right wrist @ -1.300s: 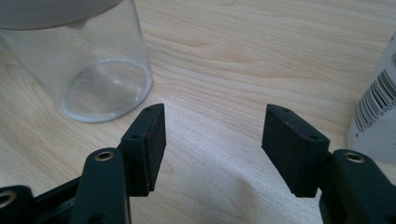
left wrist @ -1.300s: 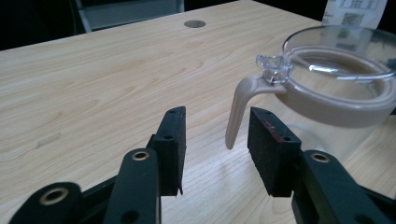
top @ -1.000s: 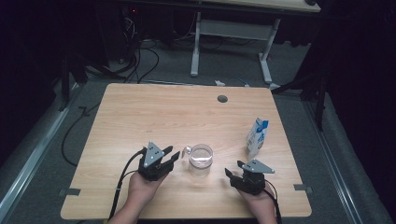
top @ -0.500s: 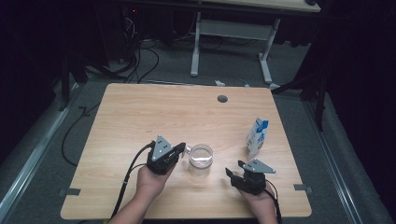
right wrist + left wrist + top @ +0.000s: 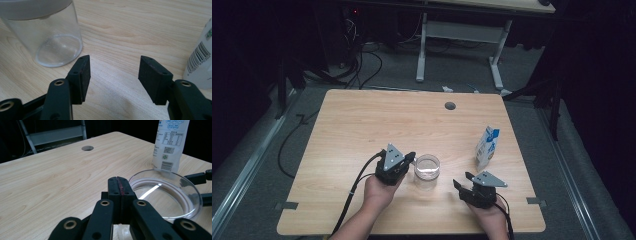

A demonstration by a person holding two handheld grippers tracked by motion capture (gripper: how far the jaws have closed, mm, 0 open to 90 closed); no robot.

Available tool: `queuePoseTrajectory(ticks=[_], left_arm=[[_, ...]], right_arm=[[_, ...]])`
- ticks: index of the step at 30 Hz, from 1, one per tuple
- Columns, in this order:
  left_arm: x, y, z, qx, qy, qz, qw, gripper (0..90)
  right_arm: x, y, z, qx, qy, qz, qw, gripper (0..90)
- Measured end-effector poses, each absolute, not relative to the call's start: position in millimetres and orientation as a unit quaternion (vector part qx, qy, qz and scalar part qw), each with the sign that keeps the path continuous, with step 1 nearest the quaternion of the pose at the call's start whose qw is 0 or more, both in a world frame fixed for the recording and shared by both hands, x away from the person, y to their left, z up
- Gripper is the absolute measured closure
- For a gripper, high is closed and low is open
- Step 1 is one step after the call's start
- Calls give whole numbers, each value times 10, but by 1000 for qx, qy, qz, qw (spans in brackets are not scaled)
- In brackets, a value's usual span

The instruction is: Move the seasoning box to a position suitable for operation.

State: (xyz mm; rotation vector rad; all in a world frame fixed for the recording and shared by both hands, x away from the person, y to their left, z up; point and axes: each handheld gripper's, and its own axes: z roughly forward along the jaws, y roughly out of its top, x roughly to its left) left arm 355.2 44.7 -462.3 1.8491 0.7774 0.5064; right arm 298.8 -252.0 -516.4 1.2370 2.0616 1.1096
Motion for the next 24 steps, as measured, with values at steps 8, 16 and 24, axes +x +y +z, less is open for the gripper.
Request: queuePoseTrajectory(ticks=[8, 16, 24], left_arm=[[3554, 428, -4655, 768, 319, 215, 512, 900], [3540, 393, -4661, 768, 318, 226, 508, 900], [3548, 437, -4658, 766, 320, 232, 507, 900]], right_arm=[[2971, -2513, -5161, 452, 754, 408, 246, 465], [2950, -2535, -5130, 454, 748, 419, 242, 533], [2965, -2503, -5128, 447, 751, 420, 244, 599]])
